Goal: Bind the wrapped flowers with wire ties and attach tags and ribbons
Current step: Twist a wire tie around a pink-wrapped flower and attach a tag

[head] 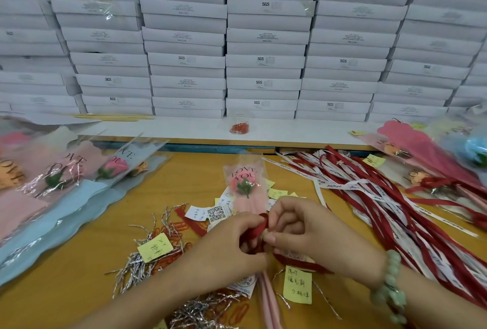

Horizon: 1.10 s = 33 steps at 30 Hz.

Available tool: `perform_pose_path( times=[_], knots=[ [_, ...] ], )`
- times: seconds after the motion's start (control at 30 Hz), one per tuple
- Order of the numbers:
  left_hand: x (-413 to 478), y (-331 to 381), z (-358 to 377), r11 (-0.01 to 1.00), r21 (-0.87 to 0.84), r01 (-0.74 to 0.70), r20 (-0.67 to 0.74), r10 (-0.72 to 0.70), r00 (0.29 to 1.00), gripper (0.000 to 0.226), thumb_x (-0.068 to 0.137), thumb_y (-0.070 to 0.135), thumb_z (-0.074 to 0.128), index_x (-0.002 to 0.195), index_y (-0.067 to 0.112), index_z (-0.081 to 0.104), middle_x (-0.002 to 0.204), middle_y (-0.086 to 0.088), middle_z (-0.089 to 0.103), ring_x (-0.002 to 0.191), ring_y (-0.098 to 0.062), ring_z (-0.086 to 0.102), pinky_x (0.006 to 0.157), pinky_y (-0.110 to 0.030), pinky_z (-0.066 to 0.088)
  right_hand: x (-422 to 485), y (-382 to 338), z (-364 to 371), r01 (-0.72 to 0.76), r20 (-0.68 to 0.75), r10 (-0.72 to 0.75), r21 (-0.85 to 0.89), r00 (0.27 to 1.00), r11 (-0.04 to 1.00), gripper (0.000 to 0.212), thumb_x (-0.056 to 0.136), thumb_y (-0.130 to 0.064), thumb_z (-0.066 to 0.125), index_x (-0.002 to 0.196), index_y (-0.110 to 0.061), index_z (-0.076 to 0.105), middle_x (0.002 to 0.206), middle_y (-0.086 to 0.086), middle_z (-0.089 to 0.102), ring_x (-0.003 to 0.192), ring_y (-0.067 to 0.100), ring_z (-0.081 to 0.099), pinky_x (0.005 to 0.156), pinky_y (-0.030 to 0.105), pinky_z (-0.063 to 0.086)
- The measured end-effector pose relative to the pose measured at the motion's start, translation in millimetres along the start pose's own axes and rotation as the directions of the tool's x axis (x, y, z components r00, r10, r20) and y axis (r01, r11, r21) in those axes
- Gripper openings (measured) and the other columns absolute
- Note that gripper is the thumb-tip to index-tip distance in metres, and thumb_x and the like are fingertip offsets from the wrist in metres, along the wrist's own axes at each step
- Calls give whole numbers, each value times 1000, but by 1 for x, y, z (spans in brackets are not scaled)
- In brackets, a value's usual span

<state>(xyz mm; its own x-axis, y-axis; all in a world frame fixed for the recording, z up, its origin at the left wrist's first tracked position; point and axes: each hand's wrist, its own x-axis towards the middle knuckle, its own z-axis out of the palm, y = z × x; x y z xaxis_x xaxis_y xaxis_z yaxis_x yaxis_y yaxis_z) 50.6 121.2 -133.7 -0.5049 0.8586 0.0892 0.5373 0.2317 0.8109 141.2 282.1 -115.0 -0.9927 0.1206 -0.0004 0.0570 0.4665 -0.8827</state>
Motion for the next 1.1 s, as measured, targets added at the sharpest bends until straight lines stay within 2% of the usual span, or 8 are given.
perform_pose_path(
  times=[0.17, 0.3, 0.47, 0.6, 0.7, 0.87, 0.97, 1.1],
  knots=[
    [2, -3, 1, 999, 40, -26, 17, 25, 1000, 16, 84, 24, 74, 81, 24, 58, 75, 12, 47, 62, 2, 42, 60, -14, 35, -2, -7, 2, 27, -49, -19, 171, 999, 985, 10, 87, -8, 69, 92, -8, 60, 83, 11, 72, 79, 21, 74, 74, 32, 57],
    [6, -6, 2, 997, 81, -18, -4, 19, 1000, 24, 88, 30, 70, 91, 8, 62, 84, -6, 57, 70, -17, 50, 67, -31, 43, -4, -14, 4, 20, -33, -11, 282, 999, 959, 6, 93, -6, 59, 97, -4, 63, 88, 13, 73, 82, 26, 74, 81, 33, 59],
    [9, -10, 3, 984, 177, -31, -29, 37, 999, 17, 96, 17, 59, 80, 14, 58, 88, -4, 59, 81, -14, 54, 81, -36, 46, -5, -14, 3, 33, 4, -36, 340, 999, 940, 13, 96, -7, 55, 99, -2, 66, 91, 14, 74, 84, 28, 73, 77, 28, 58],
    [10, -14, 4, 989, 150, 0, -6, 1, 1000, 29, 100, 31, 49, 95, 14, 72, 95, -6, 62, 90, -15, 58, 87, -37, 47, -3, -6, -1, 189, -174, -186, 1, 967, 982, 10, 92, -7, 61, 93, -14, 69, 91, -4, 73, 78, 13, 72, 70, 33, 58],
    [8, -9, 2, 997, 77, -20, 20, 19, 1000, 38, 95, 46, 42, 94, 26, 73, 96, -4, 64, 91, -12, 59, 87, -34, 47, -2, -1, 0, 237, -124, -283, -295, 951, 926, 20, 88, -13, 69, 98, -30, 72, 95, -20, 68, 87, 2, 65, 72, 25, 55],
    [6, -9, 1, 998, 66, -20, 19, 19, 1000, 52, 91, 53, 36, 97, 15, 69, 95, -11, 62, 90, -18, 57, 88, -39, 46, 2, 4, -1, 214, -114, -267, -345, 957, 914, 10, 86, -14, 73, 86, -24, 73, 76, -17, 68, 77, 2, 65, 69, 25, 53],
    [5, -7, 1, 1000, -1, -4, -41, 4, 999, 61, 90, 54, 36, 91, -3, 60, 73, -11, 54, 67, -19, 52, 67, -33, 47, 1, 2, -4, 199, -139, -273, -397, 952, 896, 10, 86, -16, 72, 82, -25, 70, 72, -14, 67, 72, 2, 64, 59, 16, 49],
    [6, -8, 0, 995, -95, 27, -146, -41, 988, 33, 99, 30, 48, 81, 3, 55, 56, 9, 46, 44, -1, 39, 47, -13, 32, -2, -1, -2, 207, -97, -303, -534, 948, 820, 8, 87, -21, 69, 82, -27, 65, 73, -16, 62, 75, -2, 59, 61, 8, 40]
  ],
)
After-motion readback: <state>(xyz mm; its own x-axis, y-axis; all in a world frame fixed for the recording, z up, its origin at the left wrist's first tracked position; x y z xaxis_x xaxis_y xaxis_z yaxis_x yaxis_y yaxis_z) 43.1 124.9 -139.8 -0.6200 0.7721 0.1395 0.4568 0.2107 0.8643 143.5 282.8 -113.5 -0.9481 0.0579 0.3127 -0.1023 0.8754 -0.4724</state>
